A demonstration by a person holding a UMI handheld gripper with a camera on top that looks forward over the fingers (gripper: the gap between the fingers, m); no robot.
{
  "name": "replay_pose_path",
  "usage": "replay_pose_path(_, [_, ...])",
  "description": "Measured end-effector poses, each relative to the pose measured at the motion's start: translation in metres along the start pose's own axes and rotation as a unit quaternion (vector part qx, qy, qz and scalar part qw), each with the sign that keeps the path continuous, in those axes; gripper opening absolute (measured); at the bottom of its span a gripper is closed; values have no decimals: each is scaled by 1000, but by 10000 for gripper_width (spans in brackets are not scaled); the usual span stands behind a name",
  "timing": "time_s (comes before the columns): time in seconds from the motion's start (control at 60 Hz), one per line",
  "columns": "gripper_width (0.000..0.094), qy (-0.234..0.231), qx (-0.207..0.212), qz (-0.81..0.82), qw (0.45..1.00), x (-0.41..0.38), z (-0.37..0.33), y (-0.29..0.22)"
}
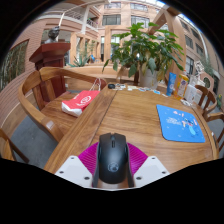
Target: Arrange mouse
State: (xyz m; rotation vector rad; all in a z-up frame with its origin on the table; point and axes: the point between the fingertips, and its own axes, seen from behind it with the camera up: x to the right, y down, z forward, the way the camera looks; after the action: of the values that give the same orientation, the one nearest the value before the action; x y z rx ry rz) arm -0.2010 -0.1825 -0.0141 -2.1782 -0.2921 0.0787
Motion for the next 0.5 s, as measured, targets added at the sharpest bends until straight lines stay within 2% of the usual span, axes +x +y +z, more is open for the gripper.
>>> replay_pose_path(0.067, [376,1,-4,3,1000,-1,-1,0])
replay_pose_path(0.2, [375,-10,7,4,1000,-4,-8,-17])
replay_pose_path(0.3, [375,-39,61,13,997,-12,-34,-73])
replay_pose_path(0.367, [375,-61,112,20,992,-7,-60,-124])
replay_pose_path(0.5, [374,-70,218,30,973,27,-116,-230])
